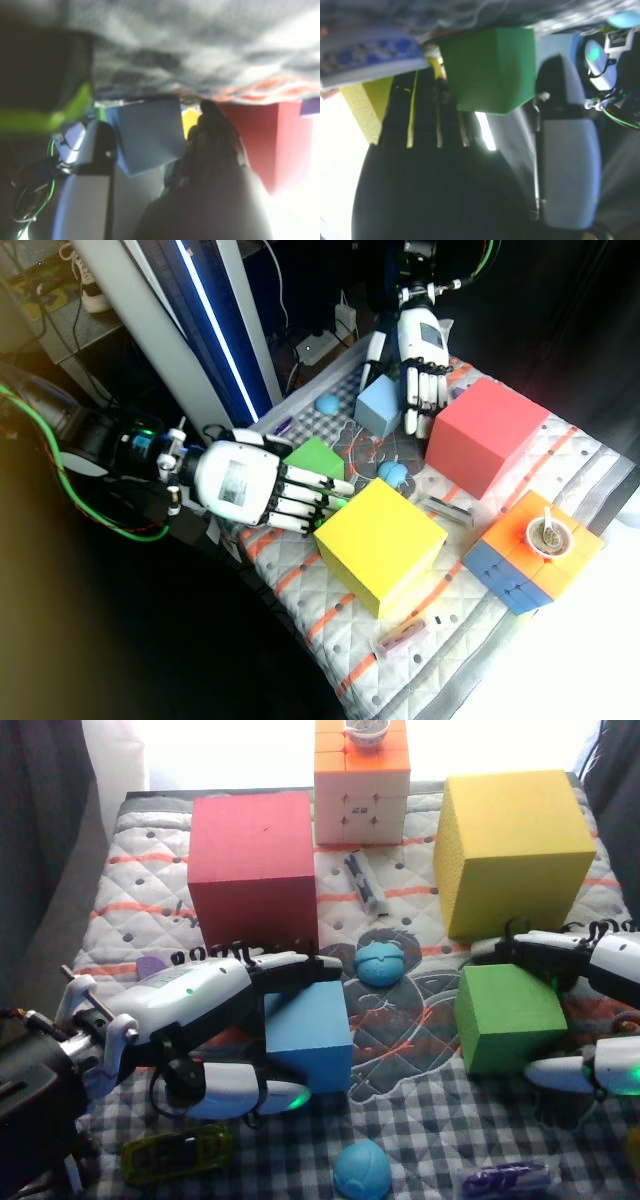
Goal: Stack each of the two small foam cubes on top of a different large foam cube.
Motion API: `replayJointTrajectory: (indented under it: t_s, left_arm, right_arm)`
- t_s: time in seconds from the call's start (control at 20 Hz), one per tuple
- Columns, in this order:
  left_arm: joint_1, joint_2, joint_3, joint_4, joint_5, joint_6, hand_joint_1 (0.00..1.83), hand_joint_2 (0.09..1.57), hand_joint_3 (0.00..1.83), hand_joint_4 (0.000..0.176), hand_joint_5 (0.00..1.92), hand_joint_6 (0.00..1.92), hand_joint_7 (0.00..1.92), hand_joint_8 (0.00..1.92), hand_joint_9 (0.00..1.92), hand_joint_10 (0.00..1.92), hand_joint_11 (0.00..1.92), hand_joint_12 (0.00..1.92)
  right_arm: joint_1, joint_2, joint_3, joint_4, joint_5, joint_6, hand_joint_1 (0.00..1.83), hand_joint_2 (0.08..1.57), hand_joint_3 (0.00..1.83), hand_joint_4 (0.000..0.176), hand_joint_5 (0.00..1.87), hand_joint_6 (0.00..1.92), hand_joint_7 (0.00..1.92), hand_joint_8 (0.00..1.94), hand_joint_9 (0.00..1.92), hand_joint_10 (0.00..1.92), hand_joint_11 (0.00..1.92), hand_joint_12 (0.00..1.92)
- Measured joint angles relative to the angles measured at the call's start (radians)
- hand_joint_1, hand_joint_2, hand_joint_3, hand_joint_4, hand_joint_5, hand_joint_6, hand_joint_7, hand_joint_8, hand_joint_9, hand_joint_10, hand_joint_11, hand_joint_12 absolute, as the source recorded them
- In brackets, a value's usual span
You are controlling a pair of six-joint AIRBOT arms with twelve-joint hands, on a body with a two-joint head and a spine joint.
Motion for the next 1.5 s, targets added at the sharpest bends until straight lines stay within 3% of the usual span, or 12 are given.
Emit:
replayJointTrajectory:
  t_s: [0.1, 0.15, 0.45, 0.55, 0.6, 0.7, 0.85, 0.95, 1.05, 1.2, 1.4, 1.5]
  left_arm:
    - [-0.002, 0.000, 0.000, 0.004, 0.007, 0.002, 1.05, 1.37, 0.01, 0.000, 0.43, 1.53, 0.40, 1.80, 0.20, 1.83, 0.24, 1.91]
    - [-0.003, 0.000, 0.000, 0.003, 0.009, 0.003, 1.01, 1.42, 0.01, 0.000, 0.45, 1.65, 0.43, 1.89, 0.23, 1.90, 0.29, 1.92]
    - [-0.001, 0.013, -0.020, 0.004, -0.007, 0.009, 1.00, 1.43, 0.00, 0.016, 0.50, 1.72, 0.42, 1.85, 0.20, 1.84, 0.25, 1.92]
    - [0.001, 0.029, -0.037, 0.009, -0.018, 0.008, 0.97, 1.45, 0.00, 0.025, 0.45, 1.82, 0.38, 1.87, 0.15, 1.88, 0.23, 1.92]
    - [0.005, 0.038, -0.047, 0.015, -0.034, 0.008, 1.18, 1.40, 0.00, 0.012, 0.20, 1.80, 0.45, 1.81, 0.14, 1.89, 0.22, 1.92]
    - [0.005, 0.059, -0.074, 0.044, -0.073, 0.003, 1.24, 1.39, 0.00, 0.000, 0.14, 1.74, 0.46, 1.80, 0.19, 1.88, 0.24, 1.92]
    - [0.005, 0.077, -0.093, 0.075, -0.123, 0.004, 0.97, 1.47, 0.01, 0.015, 0.42, 1.84, 0.35, 1.91, 0.22, 1.83, 0.28, 1.92]
    - [0.005, 0.082, -0.101, 0.082, -0.142, 0.004, 0.96, 1.47, 0.00, 0.025, 0.41, 1.83, 0.38, 1.91, 0.18, 1.86, 0.25, 1.92]
    - [0.005, 0.100, -0.116, 0.097, -0.159, 0.004, 1.23, 1.39, 0.00, 0.000, 0.13, 1.71, 0.47, 1.79, 0.16, 1.91, 0.26, 1.92]
    - [0.005, 0.123, -0.128, 0.105, -0.210, 0.004, 0.98, 1.45, 0.00, 0.013, 0.43, 1.79, 0.37, 1.91, 0.15, 1.92, 0.20, 1.92]
    - [-0.029, 0.131, -0.127, 0.109, -0.233, 0.003, 0.96, 1.47, 0.00, 0.020, 0.43, 1.81, 0.37, 1.91, 0.20, 1.86, 0.14, 1.92]
    - [-0.055, 0.131, -0.109, 0.103, -0.239, 0.003, 1.38, 1.36, 0.00, 0.000, 0.14, 1.82, 0.40, 1.78, 0.57, 1.78, 0.48, 1.92]
  right_arm:
    - [0.004, -0.003, 0.000, 0.000, -0.006, 0.000, 1.32, 1.19, 0.02, 0.000, 0.31, 1.50, 0.75, 1.41, 0.69, 1.88, 0.78, 1.92]
    - [0.006, -0.003, 0.000, -0.003, -0.006, 0.000, 1.33, 1.18, 0.02, 0.000, 0.34, 1.55, 0.79, 1.37, 0.77, 1.91, 0.87, 1.92]
    - [0.023, 0.008, -0.006, -0.013, -0.019, -0.003, 1.07, 1.28, 0.03, 0.000, 0.64, 1.53, 0.58, 1.93, 0.85, 1.92, 0.95, 1.92]
    - [0.031, 0.040, -0.027, -0.026, 0.006, -0.004, 1.11, 1.34, 0.03, 0.000, 0.52, 1.54, 0.63, 1.79, 0.80, 1.92, 0.97, 1.92]
    - [0.031, 0.052, -0.036, -0.026, 0.029, -0.003, 1.09, 1.34, 0.03, 0.000, 0.51, 1.58, 0.64, 1.75, 0.73, 1.92, 0.90, 1.92]
    - [0.031, 0.080, -0.057, -0.028, 0.078, -0.004, 1.08, 1.35, 0.02, 0.000, 0.49, 1.63, 0.65, 1.69, 0.65, 1.92, 0.77, 1.92]
    - [0.031, 0.092, -0.068, -0.036, 0.109, -0.003, 1.11, 1.34, 0.00, 0.000, 0.49, 1.59, 0.70, 1.66, 0.72, 1.92, 0.83, 1.92]
    - [0.031, 0.092, -0.069, -0.036, 0.114, -0.003, 1.11, 1.34, 0.00, 0.000, 0.47, 1.61, 0.70, 1.65, 0.80, 1.92, 0.93, 1.92]
    - [0.031, 0.107, -0.084, -0.041, 0.126, -0.003, 1.11, 1.34, 0.00, 0.000, 0.47, 1.60, 0.70, 1.67, 0.75, 1.91, 0.87, 1.92]
    - [0.031, 0.135, -0.095, -0.045, 0.190, -0.003, 1.13, 1.33, 0.00, 0.000, 0.50, 1.56, 0.71, 1.65, 0.67, 1.92, 0.76, 1.92]
    - [0.081, 0.143, -0.089, -0.044, 0.223, -0.003, 1.11, 1.35, 0.00, 0.000, 0.48, 1.62, 0.68, 1.66, 0.76, 1.92, 0.90, 1.92]
    - [0.106, 0.140, -0.074, -0.045, 0.228, -0.003, 1.14, 1.33, 0.00, 0.000, 0.49, 1.59, 0.72, 1.64, 0.78, 1.92, 0.89, 1.92]
